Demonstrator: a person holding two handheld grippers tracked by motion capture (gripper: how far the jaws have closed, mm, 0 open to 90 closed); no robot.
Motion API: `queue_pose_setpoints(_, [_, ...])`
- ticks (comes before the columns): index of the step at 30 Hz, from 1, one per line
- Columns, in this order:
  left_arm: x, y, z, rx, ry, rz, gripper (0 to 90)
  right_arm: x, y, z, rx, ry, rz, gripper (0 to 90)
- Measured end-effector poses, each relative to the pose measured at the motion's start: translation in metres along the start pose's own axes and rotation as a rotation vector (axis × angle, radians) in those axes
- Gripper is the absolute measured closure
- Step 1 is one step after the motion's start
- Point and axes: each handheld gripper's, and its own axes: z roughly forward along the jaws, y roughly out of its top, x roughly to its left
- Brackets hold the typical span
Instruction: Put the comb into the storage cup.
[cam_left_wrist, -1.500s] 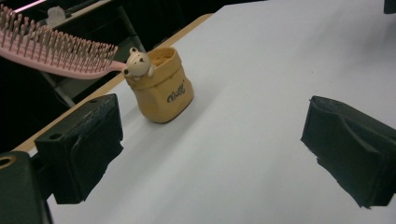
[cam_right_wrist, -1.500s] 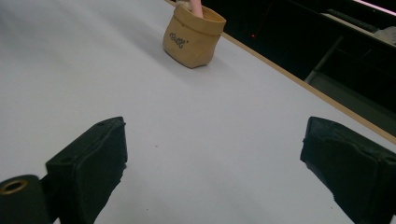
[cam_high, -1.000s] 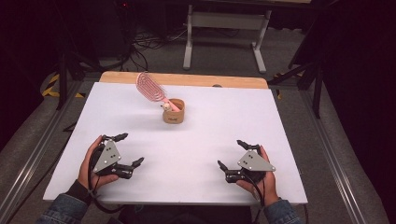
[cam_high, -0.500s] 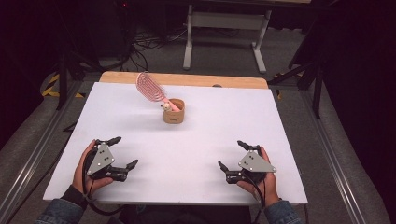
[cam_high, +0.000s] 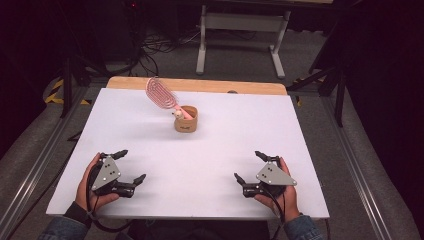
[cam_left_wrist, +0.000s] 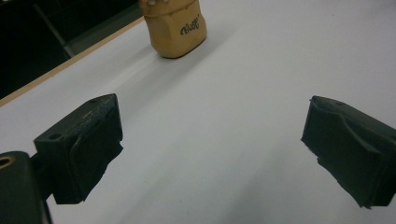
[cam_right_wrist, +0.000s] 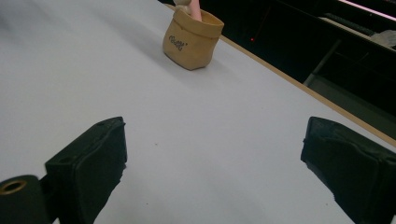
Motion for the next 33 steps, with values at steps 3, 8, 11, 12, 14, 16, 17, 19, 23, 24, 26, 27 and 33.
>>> queue_pose_setpoints(3, [-0.0001,0.0003,0.0006,-0.003,-0.003,0.001,5.8,0.0001,0.0002,-0.0002,0.0,-0.002,-0.001,7.6])
queue_pose_setpoints(8, [0.0002,-0.0007,0.0009,-0.004,-0.011,0.005,5.6,0.0006,0.0002,-0.0007,0.003,-0.006,-0.002,7.6])
queue_pose_setpoints(11, [0.0008,-0.0006,-0.0003,-0.014,-0.012,-0.002,5.6,0.0027,0.0013,-0.0007,0.009,-0.008,-0.008,7.6])
queue_pose_setpoints(12, [0.001,-0.0006,-0.0002,-0.017,-0.014,-0.004,5.6,0.0027,0.0013,-0.0007,0.009,-0.008,-0.008,7.6])
queue_pose_setpoints(14, [0.0011,-0.0005,0.0003,-0.018,-0.015,-0.005,5.6,0.003,0.0015,-0.0008,0.009,-0.009,-0.007,7.6])
queue_pose_setpoints(16, [0.0013,-0.0006,0.0012,-0.017,-0.017,-0.004,5.6,0.0025,0.001,-0.0003,0.011,-0.01,-0.005,7.6])
queue_pose_setpoints(17, [0.0016,-0.0004,0.0014,-0.017,-0.019,-0.003,5.6,0.0024,0.0007,-0.0001,0.012,-0.01,-0.004,7.6])
queue_pose_setpoints(19, [0.0018,-0.0004,0.002,-0.018,-0.018,-0.008,5.6,0.0019,0.0002,0.0001,0.014,-0.01,-0.005,7.6])
queue_pose_setpoints(23, [0.0016,-0.0009,0.0033,-0.015,-0.023,-0.007,5.6,0.0007,0.0,0.0001,0.012,-0.012,-0.002,7.6])
queue_pose_setpoints(24, [0.0015,-0.001,0.0031,-0.015,-0.023,-0.007,5.6,0.0004,0.0004,0.0001,0.007,-0.011,-0.001,7.6])
queue_pose_setpoints(26, [0.0014,-0.0014,0.0027,-0.015,-0.025,-0.008,5.6,0.0005,0.0007,0.0004,0.008,-0.011,-0.001,7.6])
queue_pose_setpoints(27, [0.0013,-0.0015,0.0026,-0.014,-0.025,-0.009,5.6,0.0006,0.001,0.0007,0.008,-0.01,-0.002,7.6])
queue_pose_setpoints(33, [0.0017,-0.0024,0.003,-0.015,-0.027,-0.017,5.6,-0.0006,0.0017,0.0029,0.006,-0.009,0.004,7.6])
